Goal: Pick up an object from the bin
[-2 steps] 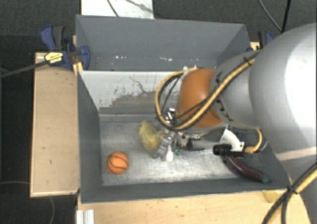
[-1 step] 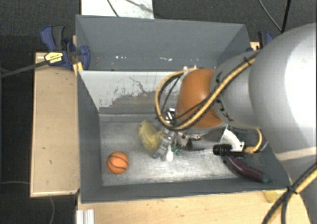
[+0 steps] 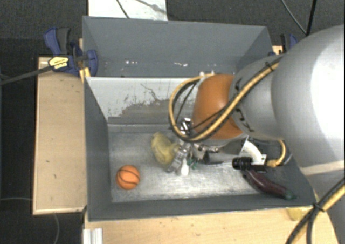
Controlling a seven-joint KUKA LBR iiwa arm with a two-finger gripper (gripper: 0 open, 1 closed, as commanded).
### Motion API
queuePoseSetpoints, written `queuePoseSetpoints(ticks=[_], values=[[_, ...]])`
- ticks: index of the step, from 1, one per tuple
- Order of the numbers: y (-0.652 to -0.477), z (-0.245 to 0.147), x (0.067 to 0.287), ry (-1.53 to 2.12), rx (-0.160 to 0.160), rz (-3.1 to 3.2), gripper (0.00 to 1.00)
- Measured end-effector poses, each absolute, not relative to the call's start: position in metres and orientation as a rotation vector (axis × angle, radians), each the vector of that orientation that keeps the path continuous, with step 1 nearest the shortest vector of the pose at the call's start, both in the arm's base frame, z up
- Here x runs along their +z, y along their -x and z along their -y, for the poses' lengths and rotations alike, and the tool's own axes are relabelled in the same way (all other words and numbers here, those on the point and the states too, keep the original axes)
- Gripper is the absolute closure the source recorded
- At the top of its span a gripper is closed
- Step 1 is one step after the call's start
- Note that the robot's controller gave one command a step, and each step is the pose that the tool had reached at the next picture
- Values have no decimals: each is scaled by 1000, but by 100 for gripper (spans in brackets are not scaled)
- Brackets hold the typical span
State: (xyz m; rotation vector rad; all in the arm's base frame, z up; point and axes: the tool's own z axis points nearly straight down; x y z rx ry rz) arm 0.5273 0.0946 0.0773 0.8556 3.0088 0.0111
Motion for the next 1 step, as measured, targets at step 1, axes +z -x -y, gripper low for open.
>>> queuePoseSetpoints(ticks=[1], values=[[-524, -94, 87, -859, 0, -3023, 100]])
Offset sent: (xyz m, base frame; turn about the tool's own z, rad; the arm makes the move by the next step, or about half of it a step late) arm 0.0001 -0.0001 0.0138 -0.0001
